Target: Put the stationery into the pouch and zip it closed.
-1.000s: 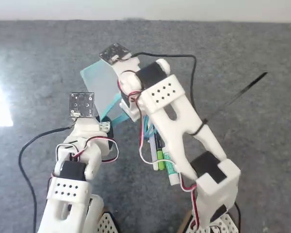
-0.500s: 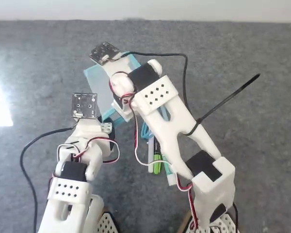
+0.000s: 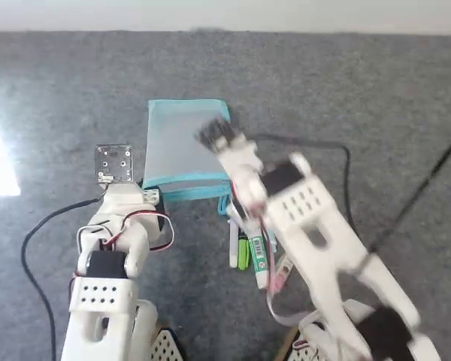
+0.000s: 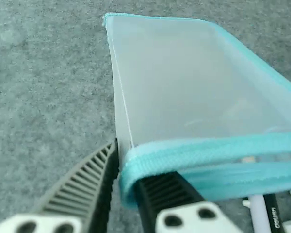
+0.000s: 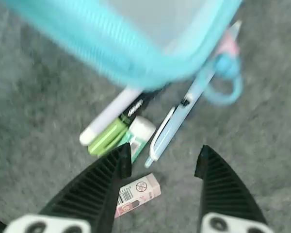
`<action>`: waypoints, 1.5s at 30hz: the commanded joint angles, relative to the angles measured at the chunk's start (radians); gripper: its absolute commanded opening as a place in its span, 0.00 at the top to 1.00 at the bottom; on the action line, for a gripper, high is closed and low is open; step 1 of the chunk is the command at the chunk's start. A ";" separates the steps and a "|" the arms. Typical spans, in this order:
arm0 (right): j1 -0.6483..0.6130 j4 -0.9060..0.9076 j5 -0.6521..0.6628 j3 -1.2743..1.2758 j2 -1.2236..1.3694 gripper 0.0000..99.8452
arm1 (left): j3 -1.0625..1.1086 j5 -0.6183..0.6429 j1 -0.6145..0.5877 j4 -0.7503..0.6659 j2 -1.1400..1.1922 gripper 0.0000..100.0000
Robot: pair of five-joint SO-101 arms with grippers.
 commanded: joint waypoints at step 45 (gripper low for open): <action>-0.085 0.013 -0.359 0.397 -0.062 0.71 | -0.021 0.011 -0.077 -0.041 -0.009 0.99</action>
